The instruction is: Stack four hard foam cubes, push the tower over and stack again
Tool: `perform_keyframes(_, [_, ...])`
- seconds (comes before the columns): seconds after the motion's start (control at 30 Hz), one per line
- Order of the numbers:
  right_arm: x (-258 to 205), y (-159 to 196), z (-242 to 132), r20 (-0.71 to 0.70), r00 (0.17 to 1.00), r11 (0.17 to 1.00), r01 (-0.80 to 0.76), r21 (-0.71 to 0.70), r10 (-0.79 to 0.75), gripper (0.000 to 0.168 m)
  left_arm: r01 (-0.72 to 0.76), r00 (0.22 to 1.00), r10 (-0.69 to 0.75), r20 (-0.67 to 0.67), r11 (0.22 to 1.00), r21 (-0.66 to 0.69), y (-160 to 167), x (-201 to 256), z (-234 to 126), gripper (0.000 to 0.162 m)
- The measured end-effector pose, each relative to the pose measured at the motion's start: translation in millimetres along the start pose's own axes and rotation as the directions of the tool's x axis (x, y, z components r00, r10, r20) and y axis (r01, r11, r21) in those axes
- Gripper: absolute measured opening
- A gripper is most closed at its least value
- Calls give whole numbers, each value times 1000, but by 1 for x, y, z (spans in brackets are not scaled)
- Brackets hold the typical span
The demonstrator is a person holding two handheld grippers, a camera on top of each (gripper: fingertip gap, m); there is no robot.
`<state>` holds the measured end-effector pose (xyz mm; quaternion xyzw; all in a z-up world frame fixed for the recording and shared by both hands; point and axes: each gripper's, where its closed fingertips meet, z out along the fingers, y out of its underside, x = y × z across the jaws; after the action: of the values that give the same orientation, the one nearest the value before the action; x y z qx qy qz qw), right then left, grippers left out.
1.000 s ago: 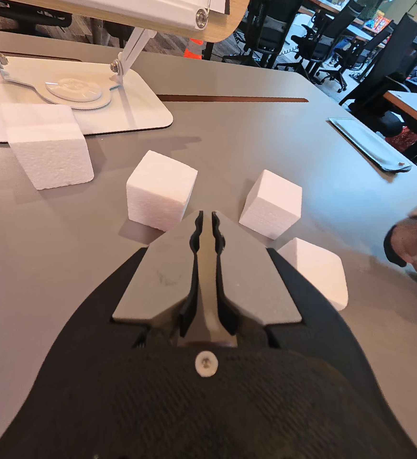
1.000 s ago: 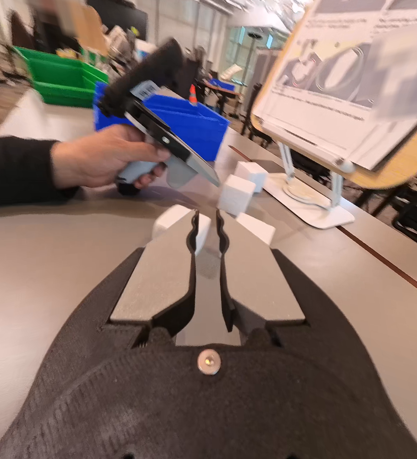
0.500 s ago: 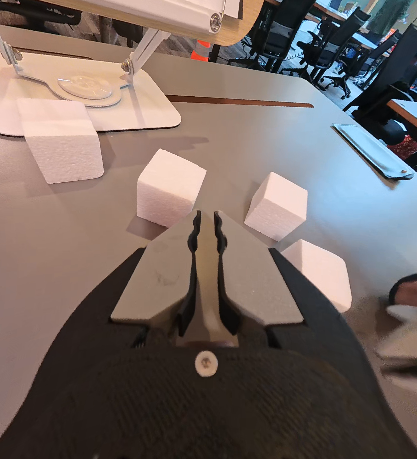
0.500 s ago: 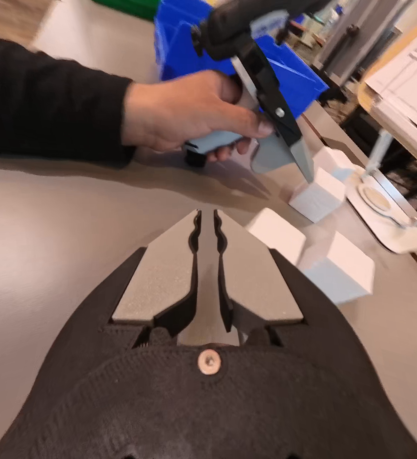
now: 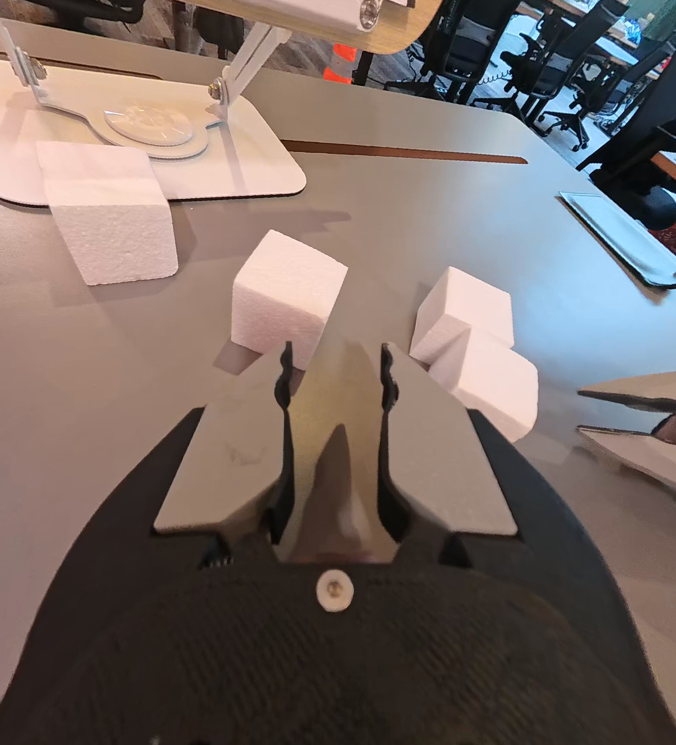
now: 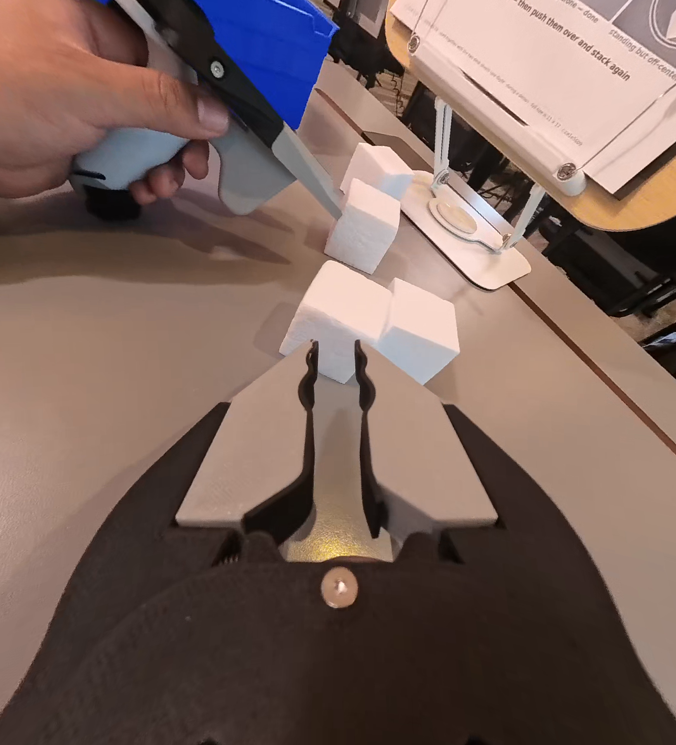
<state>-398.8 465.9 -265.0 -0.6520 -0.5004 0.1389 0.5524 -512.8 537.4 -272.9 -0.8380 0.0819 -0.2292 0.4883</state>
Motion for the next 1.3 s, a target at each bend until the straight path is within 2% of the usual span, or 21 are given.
perform_keyframes(0.13, [2, -2, -2, 3, 1000, 1000, -18, 18, 18, 15, -1, 1000, 1, 22, 1000, -3, 0, -4, 0, 53])
perform_keyframes(0.63, [2, -5, -4, 9, 999, 998, -39, 39, 38, 18, -29, 998, 31, 46, 998, -60, 6, -9, 8, 58])
perform_keyframes(0.8, [5, -4, -4, -9, 999, 998, -47, 36, 47, 28, -95, 987, 104, 119, 992, -80, 3, -23, 13, 58])
perform_keyframes(1.03, [5, -4, -4, -4, 999, 998, -50, 32, 50, 30, -181, 966, 197, 167, 978, -105, 4, -22, 15, 59])
perform_keyframes(1.3, [4, -4, -4, -3, 999, 998, -48, 34, 48, 30, -199, 964, 218, 155, 971, -131, 6, -24, 19, 62])
